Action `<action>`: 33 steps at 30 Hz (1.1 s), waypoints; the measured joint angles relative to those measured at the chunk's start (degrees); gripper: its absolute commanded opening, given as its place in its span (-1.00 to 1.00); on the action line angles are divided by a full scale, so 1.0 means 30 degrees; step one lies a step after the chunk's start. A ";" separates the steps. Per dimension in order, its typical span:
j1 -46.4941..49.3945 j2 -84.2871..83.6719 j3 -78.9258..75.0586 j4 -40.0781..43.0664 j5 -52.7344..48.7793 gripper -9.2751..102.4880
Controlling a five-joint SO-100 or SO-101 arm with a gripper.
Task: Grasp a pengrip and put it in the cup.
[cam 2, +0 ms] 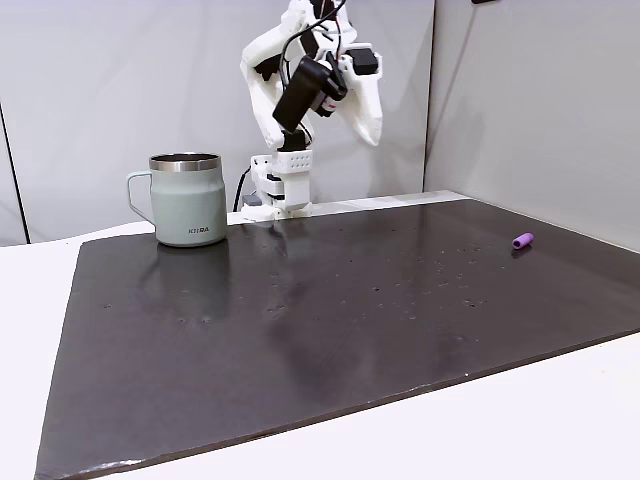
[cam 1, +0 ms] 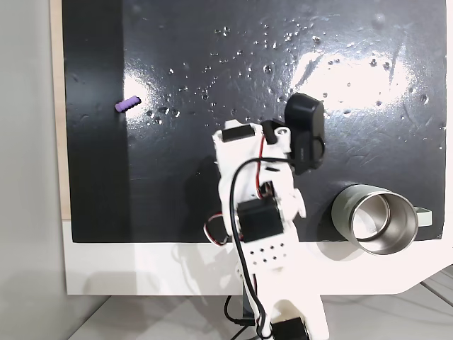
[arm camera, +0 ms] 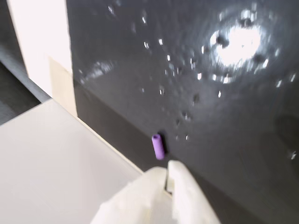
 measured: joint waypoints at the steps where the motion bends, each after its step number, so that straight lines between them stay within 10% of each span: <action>1: -0.0586 -0.1172 -0.0996 0.0293 0.0557 -0.77; 14: -0.5479 -1.6406 -1.7197 0.5684 0.5068 -0.54; 33: -0.9111 -2.8330 -2.8125 0.5186 0.6152 -0.41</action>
